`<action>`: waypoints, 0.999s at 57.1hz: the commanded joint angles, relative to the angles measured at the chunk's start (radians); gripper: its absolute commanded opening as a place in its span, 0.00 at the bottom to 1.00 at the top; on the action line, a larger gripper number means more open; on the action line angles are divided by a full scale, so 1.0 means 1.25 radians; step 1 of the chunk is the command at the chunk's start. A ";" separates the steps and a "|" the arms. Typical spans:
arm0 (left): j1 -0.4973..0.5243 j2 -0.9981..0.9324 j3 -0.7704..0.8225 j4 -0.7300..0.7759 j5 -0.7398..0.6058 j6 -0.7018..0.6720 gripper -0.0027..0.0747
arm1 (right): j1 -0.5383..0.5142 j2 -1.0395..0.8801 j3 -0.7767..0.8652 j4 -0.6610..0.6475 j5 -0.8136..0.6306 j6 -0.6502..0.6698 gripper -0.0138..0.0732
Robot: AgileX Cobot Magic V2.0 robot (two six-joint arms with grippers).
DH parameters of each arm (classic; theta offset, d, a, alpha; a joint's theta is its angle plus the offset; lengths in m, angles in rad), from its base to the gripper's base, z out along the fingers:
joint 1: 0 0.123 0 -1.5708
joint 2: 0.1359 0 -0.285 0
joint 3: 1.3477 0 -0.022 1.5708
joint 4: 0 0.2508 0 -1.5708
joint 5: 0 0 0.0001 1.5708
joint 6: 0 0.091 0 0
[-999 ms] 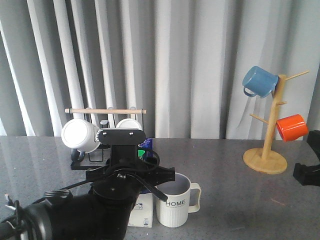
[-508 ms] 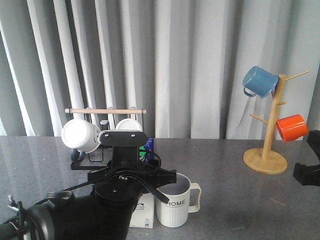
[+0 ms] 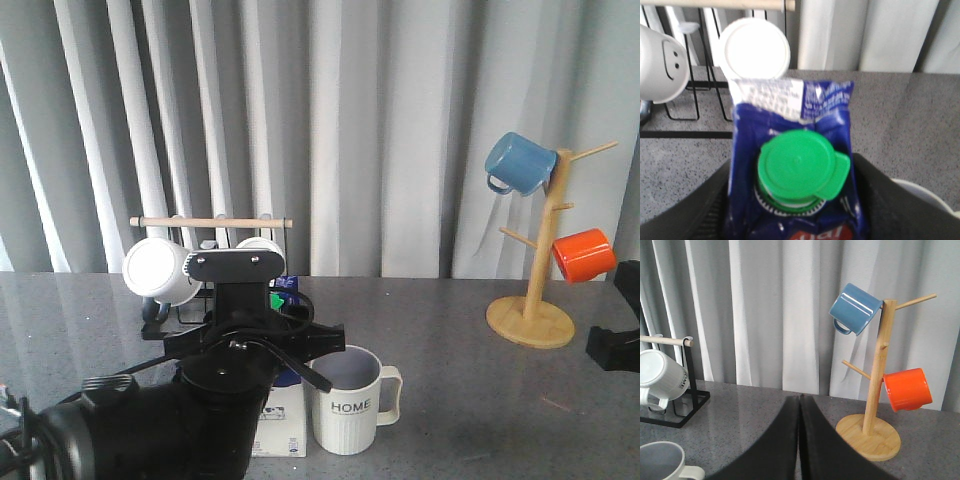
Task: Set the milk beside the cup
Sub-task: 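Carry the milk carton with the left gripper beside the white mug, then lower the carton onto the table and open the left gripper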
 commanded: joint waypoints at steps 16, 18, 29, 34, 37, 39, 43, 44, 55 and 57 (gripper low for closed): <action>-0.005 -0.071 -0.025 0.032 -0.042 -0.001 0.60 | -0.004 -0.012 -0.022 -0.006 -0.055 -0.002 0.15; -0.005 -0.074 -0.025 0.033 -0.052 -0.001 0.60 | -0.004 -0.012 -0.022 -0.006 -0.055 -0.002 0.15; -0.005 -0.116 -0.025 0.068 -0.067 -0.001 0.60 | -0.004 -0.012 -0.022 -0.006 -0.055 -0.002 0.15; -0.005 -0.135 -0.025 0.084 -0.059 -0.001 0.60 | -0.004 -0.012 -0.022 -0.006 -0.055 -0.002 0.15; -0.005 -0.145 -0.025 0.088 -0.055 -0.001 0.59 | -0.004 -0.012 -0.022 -0.006 -0.055 -0.002 0.15; -0.005 -0.152 -0.025 0.089 -0.052 -0.001 0.59 | -0.004 -0.012 -0.022 -0.006 -0.055 -0.002 0.15; -0.005 -0.166 -0.025 0.096 -0.048 -0.001 0.59 | -0.004 -0.012 -0.022 -0.006 -0.055 -0.002 0.15; -0.005 -0.169 -0.025 0.097 -0.047 -0.001 0.59 | -0.004 -0.012 -0.022 -0.006 -0.055 -0.002 0.15; -0.005 -0.207 -0.025 0.139 -0.043 -0.001 0.58 | -0.004 -0.012 -0.022 -0.006 -0.055 -0.002 0.15; -0.005 -0.215 -0.025 0.151 -0.042 -0.001 0.56 | -0.004 -0.012 -0.022 -0.006 -0.055 -0.002 0.15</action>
